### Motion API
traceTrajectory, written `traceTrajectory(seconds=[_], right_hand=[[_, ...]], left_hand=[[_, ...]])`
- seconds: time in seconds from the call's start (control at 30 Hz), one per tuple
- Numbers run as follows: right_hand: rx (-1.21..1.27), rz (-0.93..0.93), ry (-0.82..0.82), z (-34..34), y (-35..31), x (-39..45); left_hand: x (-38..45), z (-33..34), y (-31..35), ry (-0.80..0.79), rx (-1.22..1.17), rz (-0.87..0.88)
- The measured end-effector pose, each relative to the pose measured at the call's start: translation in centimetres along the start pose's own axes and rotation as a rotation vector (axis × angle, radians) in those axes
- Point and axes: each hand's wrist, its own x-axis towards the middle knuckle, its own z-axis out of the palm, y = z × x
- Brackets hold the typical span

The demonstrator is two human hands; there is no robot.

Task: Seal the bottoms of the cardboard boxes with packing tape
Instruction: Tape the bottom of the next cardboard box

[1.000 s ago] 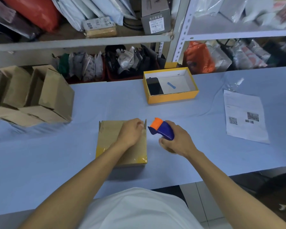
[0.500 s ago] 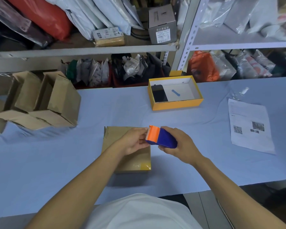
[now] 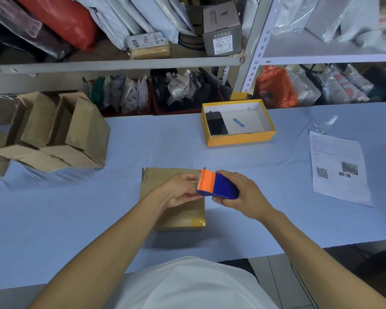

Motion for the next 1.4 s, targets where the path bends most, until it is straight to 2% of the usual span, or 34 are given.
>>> traceTrajectory(seconds=[0.1, 0.23, 0.43, 0.53, 0.67, 0.8, 0.93, 1.0, 1.27, 1.4], right_hand=[[-0.022, -0.008, -0.011, 0.0, -0.1, -0.1], [-0.021, -0.004, -0.008, -0.1, -0.1, -0.2], [-0.013, -0.008, 0.007, -0.4, -0.3, -0.1], [-0.019, -0.005, -0.004, -0.1, -0.1, -0.1], [-0.15, -0.035, -0.072, -0.7, 0.5, -0.1], [-0.179, -0.019, -0.09, -1.3, 1.3, -0.1], [-0.223, 0.051, -0.064, -2.6, 3.1, -1.0], [-0.226, 0.075, -0.04, -3.1, 3.8, -0.9], [-0.286, 0.111, -0.127, -2.6, 4.5, 0.8], [-0.314, 0.094, -0.157, -2.2, 4.7, 1.5]], left_hand=[[-0.2, 0.2, 0.3, 0.014, 0.119, 0.004], [-0.2, 0.9, 0.4, 0.121, 0.271, 0.032], [-0.5, 1.6, 0.6, 0.137, 0.214, 0.06], [-0.7, 2.2, 0.7, 0.241, 0.277, 0.077], [-0.6, 2.4, 1.0, 0.367, 0.456, 0.106], [-0.9, 1.7, 1.7, 0.421, 0.494, 0.124], [-1.6, -1.8, 2.3, 0.548, 0.506, 0.158], [-1.9, -2.8, 2.4, 0.53, 0.461, 0.151], [-0.7, -2.7, 0.1, 0.563, 0.447, 0.125], [-0.6, -2.5, -0.4, 0.629, 0.602, 0.175]])
